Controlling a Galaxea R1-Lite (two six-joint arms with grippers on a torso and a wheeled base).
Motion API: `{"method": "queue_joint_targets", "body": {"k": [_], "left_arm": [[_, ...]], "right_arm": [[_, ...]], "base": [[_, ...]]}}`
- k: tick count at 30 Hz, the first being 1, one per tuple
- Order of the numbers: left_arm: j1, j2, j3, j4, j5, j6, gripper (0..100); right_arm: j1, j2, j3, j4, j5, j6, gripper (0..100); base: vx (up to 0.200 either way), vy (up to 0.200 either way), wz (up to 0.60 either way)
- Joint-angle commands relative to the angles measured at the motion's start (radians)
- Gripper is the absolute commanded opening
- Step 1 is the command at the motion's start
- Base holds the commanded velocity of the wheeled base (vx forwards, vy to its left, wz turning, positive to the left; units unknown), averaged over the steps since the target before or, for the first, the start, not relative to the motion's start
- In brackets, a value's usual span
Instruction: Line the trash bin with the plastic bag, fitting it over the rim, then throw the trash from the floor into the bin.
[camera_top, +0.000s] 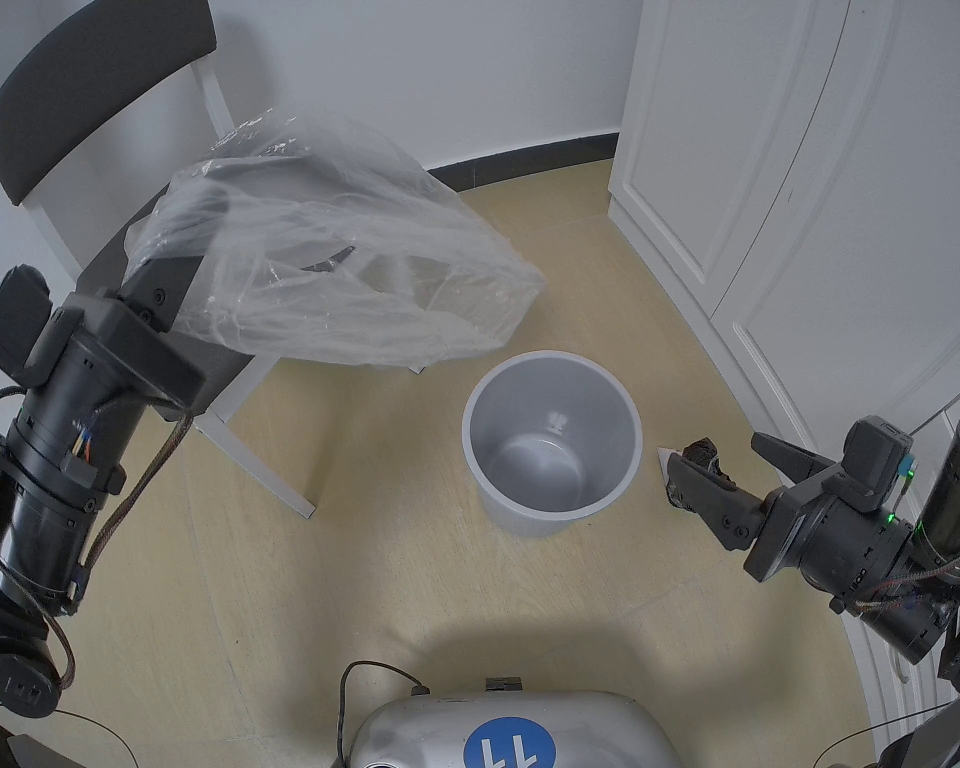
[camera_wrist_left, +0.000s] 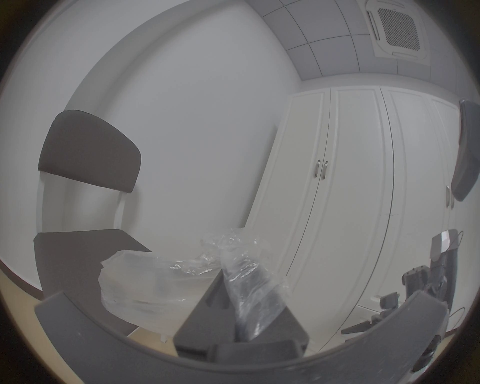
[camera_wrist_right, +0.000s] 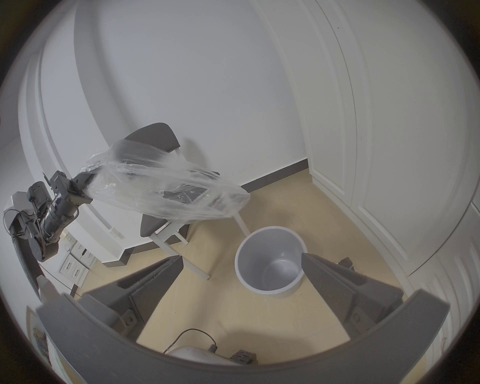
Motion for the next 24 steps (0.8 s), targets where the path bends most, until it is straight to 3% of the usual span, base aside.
{"method": "queue_joint_targets", "body": {"k": [1,24], "left_arm": [[-0.035,-0.006,-0.006,-0.003,0.003,-0.001,0],[-0.15,-0.084,-0.005,0.006,0.003,0.001,0]], "right_arm": [[0.017,0.031,0.018,-0.03,-0.001,-0.004,100],[0.015,0.142,0.045,-0.043,-0.004,0.001,100]], "base": [[0.0,0.0,0.0],[0.0,0.0,0.0]]}}
